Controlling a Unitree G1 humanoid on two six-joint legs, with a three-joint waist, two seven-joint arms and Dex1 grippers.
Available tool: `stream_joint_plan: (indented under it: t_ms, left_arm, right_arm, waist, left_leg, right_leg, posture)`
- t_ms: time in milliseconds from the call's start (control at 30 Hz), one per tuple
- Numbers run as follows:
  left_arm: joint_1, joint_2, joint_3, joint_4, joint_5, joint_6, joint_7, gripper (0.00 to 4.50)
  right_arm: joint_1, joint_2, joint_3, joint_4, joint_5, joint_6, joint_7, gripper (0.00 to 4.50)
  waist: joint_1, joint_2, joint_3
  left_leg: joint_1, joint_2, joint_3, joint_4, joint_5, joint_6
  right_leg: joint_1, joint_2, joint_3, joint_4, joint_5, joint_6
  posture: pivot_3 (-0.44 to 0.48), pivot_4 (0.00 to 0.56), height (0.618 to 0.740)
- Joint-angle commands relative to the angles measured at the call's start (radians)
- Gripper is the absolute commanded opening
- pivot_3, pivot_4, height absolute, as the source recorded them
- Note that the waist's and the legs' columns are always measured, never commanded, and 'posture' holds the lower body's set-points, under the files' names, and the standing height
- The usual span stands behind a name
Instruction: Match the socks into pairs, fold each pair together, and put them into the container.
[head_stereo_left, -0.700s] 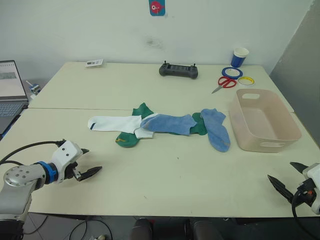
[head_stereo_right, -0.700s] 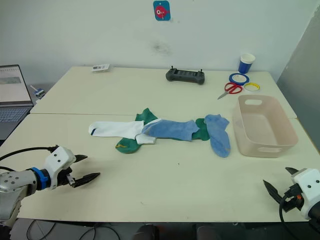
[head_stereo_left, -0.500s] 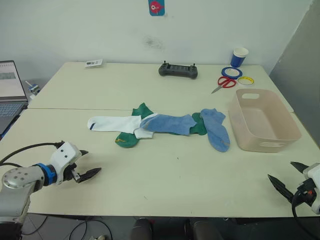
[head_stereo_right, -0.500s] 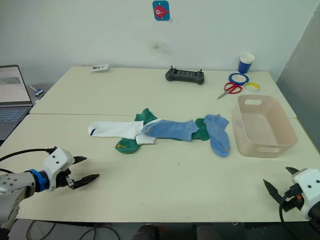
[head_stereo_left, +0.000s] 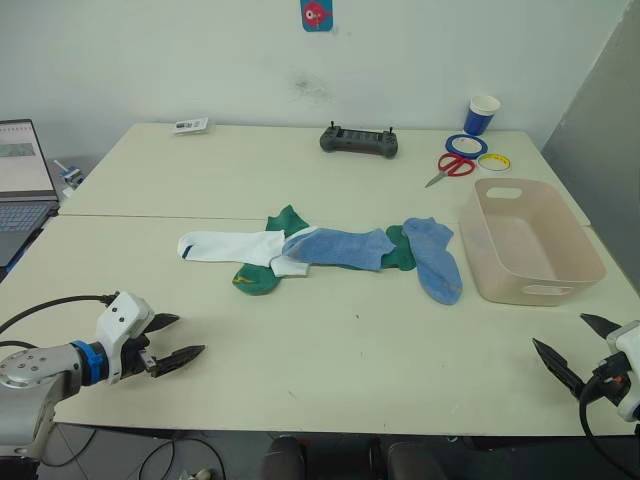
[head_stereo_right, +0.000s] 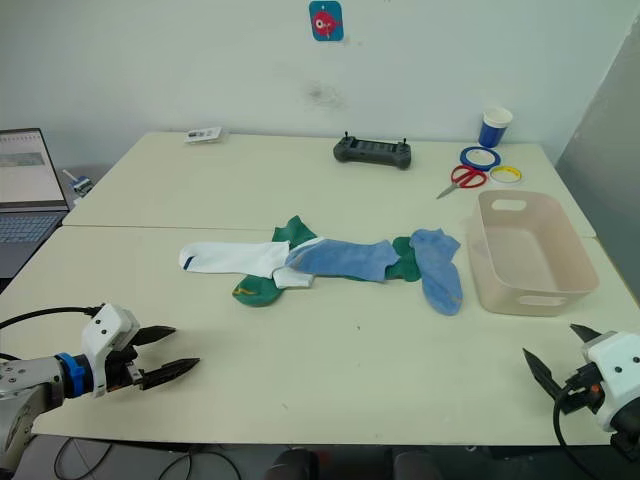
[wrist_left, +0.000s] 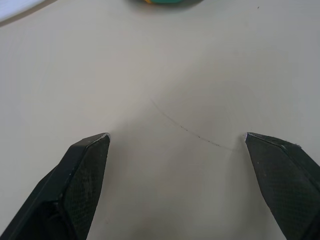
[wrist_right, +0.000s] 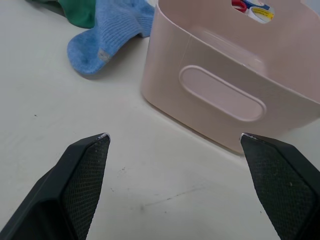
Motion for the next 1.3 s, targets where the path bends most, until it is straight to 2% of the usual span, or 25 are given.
stream_joint_plan:
  t_ms: [33,233,567,700,967,1167,1300]
  left_arm:
    - [-0.006,0.006,0.034,-0.042,-0.023,0.012,-0.003,4.5]
    - [-0.019,0.013,0.025,-0.085,-0.044,0.055,-0.021,4.5]
    - [-0.097,0.0,-0.097,-0.332,-0.124,0.178,-0.087,4.5]
    - [-0.121,-0.006,-0.129,-0.365,-0.14,0.188,-0.104,4.5]
    - [-0.157,0.016,-0.168,-0.364,-0.147,0.14,-0.22,4.5]
    - [-0.165,-0.014,-0.173,-0.37,-0.166,0.103,-0.26,4.5]
    - [-0.189,-0.034,-0.18,-0.407,-0.207,0.112,-0.278,4.5]
  right_arm:
    - [-0.005,0.002,-0.011,-0.035,0.012,-0.011,-0.005,4.47]
    - [-0.002,0.01,0.001,-0.047,0.012,-0.014,-0.004,4.47]
    - [-0.005,0.003,0.047,-0.114,0.018,-0.005,0.001,4.47]
    - [0.006,0.004,0.049,-0.155,0.027,0.011,0.001,4.47]
    - [-0.005,-0.017,0.09,-0.228,0.048,0.058,0.004,4.47]
    - [-0.056,-0.028,0.17,-0.284,0.042,0.117,-0.039,4.47]
    - [-0.151,-0.036,0.296,-0.286,-0.019,0.171,-0.11,4.47]
  waist:
    - [0.0,0.0,0.0]
    - [0.0,0.0,0.0]
    - [0.0,0.0,0.0]
    - [-0.001,0.0,0.0]
    - [-0.001,0.0,0.0]
    - [-0.001,0.0,0.0]
    - [0.0,0.0,0.0]
  left_leg:
    - [0.0,0.0,0.0,0.0,0.0,0.0]
    - [0.0,0.0,0.0,0.0,0.0,0.0]
    - [0.0,0.0,0.003,0.0,0.0,0.0]
    - [0.0,0.0,0.003,0.0,0.0,0.0]
    - [0.0,0.0,0.003,0.001,0.0,0.0]
    - [0.0,0.0,0.003,0.001,0.0,0.0]
    - [0.0,0.0,0.003,0.001,0.0,0.0]
  right_leg:
    - [0.0,0.0,0.0,0.0,0.0,0.0]
    - [0.0,0.0,0.0,0.0,0.0,0.0]
    - [0.0,0.001,0.001,0.0,0.0,0.001]
    - [0.0,0.002,0.001,0.0,0.0,0.002]
    - [0.0,0.002,0.001,0.001,-0.001,0.002]
    - [0.0,0.002,0.001,0.001,-0.001,0.002]
    - [0.0,0.002,0.001,0.001,-0.001,0.003]
  posture:
    - [0.0,0.15,0.74]
    - [0.0,0.15,0.74]
    - [0.0,0.15,0.74]
    - [0.0,0.15,0.74]
    - [0.0,0.15,0.74]
    - [0.0,0.15,0.74]
    - [0.0,0.15,0.74]
